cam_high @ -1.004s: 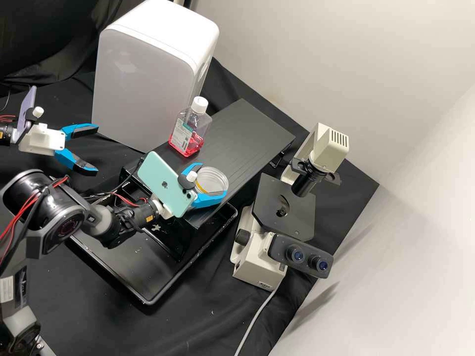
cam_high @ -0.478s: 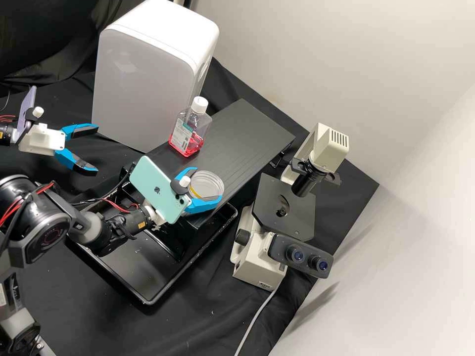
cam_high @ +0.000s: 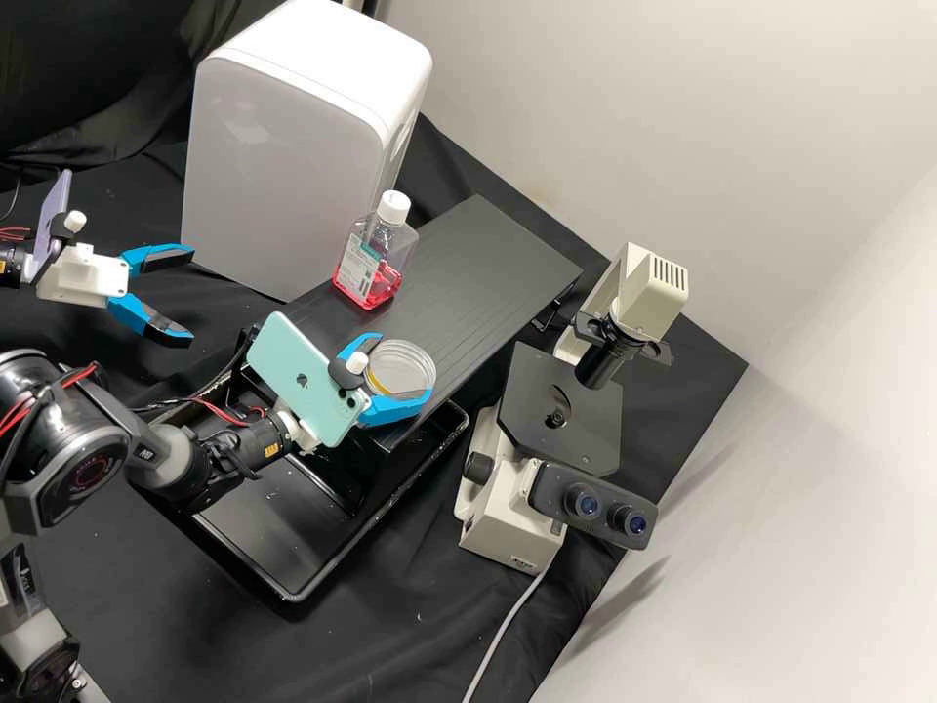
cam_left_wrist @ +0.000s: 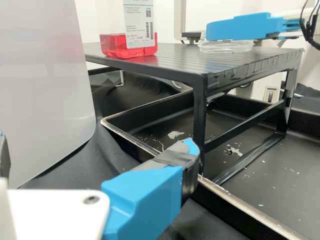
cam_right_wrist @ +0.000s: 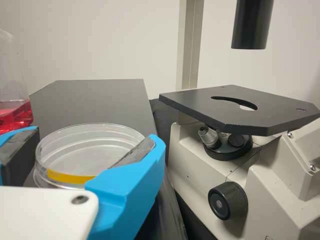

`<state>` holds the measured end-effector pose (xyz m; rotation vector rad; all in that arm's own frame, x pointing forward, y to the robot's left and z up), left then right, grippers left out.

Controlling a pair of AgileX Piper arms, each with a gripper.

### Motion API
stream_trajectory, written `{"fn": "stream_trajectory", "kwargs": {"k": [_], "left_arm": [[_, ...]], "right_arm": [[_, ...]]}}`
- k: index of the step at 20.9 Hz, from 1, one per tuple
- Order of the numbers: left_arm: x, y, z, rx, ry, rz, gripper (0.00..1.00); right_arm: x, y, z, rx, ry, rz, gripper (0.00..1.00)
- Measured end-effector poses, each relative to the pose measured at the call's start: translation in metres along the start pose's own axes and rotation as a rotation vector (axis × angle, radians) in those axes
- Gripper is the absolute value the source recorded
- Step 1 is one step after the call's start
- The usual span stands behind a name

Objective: Remove the lid from the petri dish

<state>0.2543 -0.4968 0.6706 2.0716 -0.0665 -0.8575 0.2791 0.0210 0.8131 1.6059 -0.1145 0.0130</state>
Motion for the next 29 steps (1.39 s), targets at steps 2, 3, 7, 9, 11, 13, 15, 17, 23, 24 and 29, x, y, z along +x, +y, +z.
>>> {"fn": "stream_trajectory", "kwargs": {"k": [2,3,7,9,11,13,15,17,23,24,29], "left_arm": [[0.000,0.0000,0.000,0.000,0.000,0.000,1.00],[0.000,0.0000,0.000,0.000,0.000,0.000,1.00],[0.000,0.0000,0.000,0.000,0.000,0.000,1.00],[0.000,0.0000,0.000,0.000,0.000,0.000,1.00],[0.000,0.0000,0.000,0.000,0.000,0.000,1.00],[0.000,0.0000,0.000,0.000,0.000,0.000,1.00],[0.000,0.0000,0.000,0.000,0.000,0.000,1.00],[0.000,0.0000,0.000,0.000,0.000,0.000,1.00],[0.000,0.0000,0.000,0.000,0.000,0.000,1.00],[0.000,0.0000,0.000,0.000,0.000,0.000,1.00],[0.000,0.0000,0.000,0.000,0.000,0.000,1.00]], "right_arm": [[0.000,0.000,0.000,0.000,0.000,0.000,0.00],[0.000,0.000,0.000,0.000,0.000,0.000,0.00],[-0.002,0.004,-0.006,0.004,0.022,0.014,0.00],[-0.004,0.007,-0.011,0.007,0.041,0.023,0.00],[-0.005,0.006,-0.016,0.003,0.055,0.025,0.00],[-0.007,0.005,-0.020,-0.013,0.068,0.027,0.00],[-0.007,0.002,-0.026,-0.025,0.088,0.022,0.00],[-0.007,-0.001,-0.031,-0.029,0.106,0.011,0.00],[-0.005,-0.024,-0.043,-0.058,0.128,-0.044,0.00],[-0.004,-0.028,-0.045,-0.068,0.132,-0.053,0.00],[0.000,-0.043,-0.047,-0.093,0.135,-0.091,0.00]]}}
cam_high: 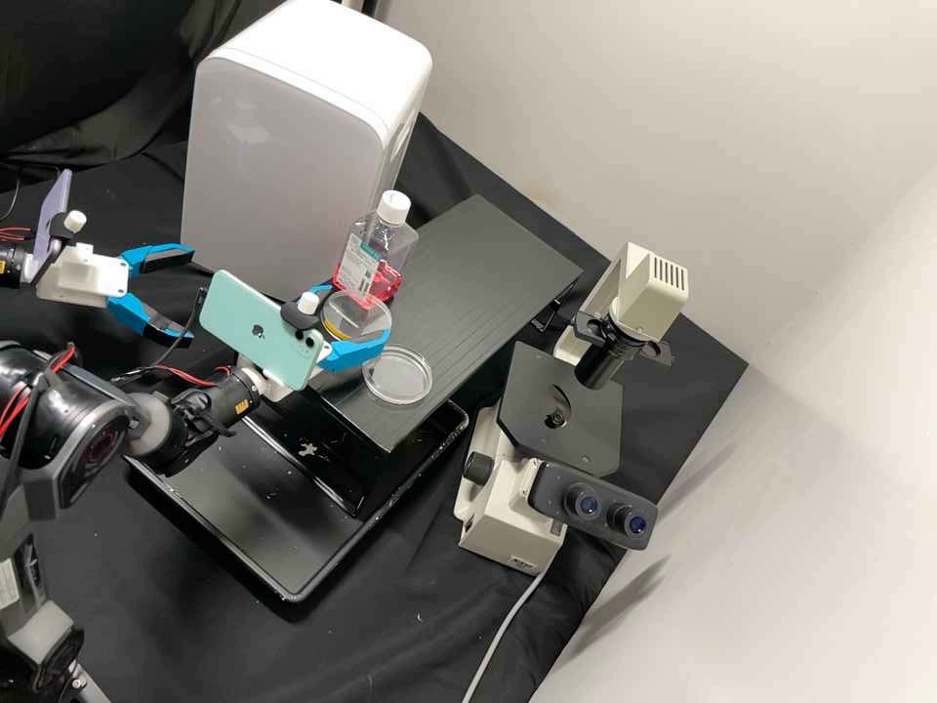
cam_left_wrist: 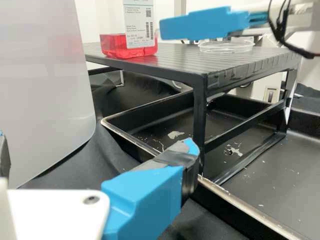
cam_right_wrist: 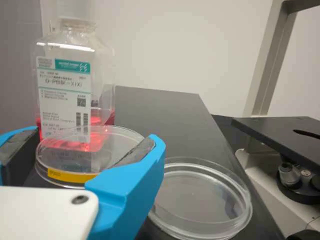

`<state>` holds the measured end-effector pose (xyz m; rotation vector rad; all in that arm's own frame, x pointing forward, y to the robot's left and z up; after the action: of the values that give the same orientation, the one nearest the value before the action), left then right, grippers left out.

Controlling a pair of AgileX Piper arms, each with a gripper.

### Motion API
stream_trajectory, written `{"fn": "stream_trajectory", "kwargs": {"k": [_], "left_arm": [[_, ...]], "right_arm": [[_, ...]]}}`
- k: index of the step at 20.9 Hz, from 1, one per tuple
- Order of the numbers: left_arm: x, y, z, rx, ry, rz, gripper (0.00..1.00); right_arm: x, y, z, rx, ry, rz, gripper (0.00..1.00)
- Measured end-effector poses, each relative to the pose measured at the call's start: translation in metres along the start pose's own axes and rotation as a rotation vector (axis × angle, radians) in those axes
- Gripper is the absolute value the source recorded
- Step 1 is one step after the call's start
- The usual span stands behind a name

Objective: Remove the lid from the petri dish

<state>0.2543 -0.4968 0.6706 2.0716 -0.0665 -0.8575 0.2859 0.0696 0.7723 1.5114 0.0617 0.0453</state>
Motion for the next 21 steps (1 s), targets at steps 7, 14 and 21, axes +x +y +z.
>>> {"fn": "stream_trajectory", "kwargs": {"k": [7,14,21], "left_arm": [[0.0000,0.0000,0.0000,0.000,0.000,0.000,1.00],[0.0000,0.0000,0.0000,0.000,0.000,0.000,1.00],[0.0000,0.0000,0.0000,0.000,0.000,0.000,1.00]], "right_arm": [[0.0021,-0.0049,0.0053,-0.012,-0.018,0.001,0.00],[0.0030,0.0003,0.0104,-0.012,-0.035,0.019,0.00],[0.0030,0.0003,0.0104,-0.015,-0.035,0.019,1.00]]}}
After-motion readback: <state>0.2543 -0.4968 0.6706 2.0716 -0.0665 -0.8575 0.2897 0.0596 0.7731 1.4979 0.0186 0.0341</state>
